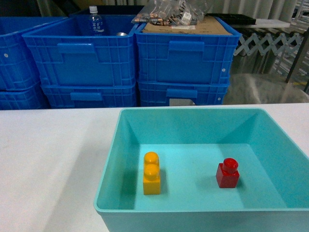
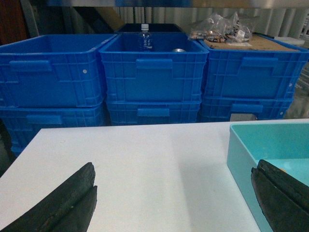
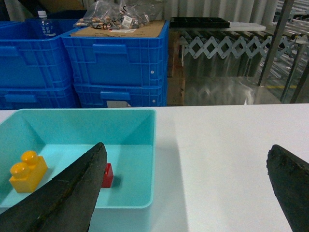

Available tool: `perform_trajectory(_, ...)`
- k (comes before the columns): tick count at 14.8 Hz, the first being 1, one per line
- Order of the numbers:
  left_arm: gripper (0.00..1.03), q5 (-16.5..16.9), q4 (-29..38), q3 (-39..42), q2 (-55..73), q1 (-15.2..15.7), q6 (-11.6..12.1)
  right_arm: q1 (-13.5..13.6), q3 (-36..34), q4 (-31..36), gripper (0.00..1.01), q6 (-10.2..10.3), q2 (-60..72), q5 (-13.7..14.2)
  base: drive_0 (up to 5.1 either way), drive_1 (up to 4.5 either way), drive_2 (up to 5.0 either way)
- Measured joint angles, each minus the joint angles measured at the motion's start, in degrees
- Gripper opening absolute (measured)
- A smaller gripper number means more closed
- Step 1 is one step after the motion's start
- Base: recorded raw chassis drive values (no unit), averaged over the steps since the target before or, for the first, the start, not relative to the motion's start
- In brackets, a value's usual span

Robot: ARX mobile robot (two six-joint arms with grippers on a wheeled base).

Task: Pick red block from blue box to shelf

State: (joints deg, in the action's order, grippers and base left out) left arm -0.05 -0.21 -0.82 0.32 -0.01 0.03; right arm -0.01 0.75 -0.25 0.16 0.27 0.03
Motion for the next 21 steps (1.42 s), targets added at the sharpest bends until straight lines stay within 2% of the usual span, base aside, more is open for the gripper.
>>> perform_trajectory(21, 0.98, 0.0, 0.0, 0.0, 0.0, 0.0, 0.0, 0.0, 0.0, 0.0, 0.98, 0.0, 0.0, 0.0, 0.0, 0.0, 0.0)
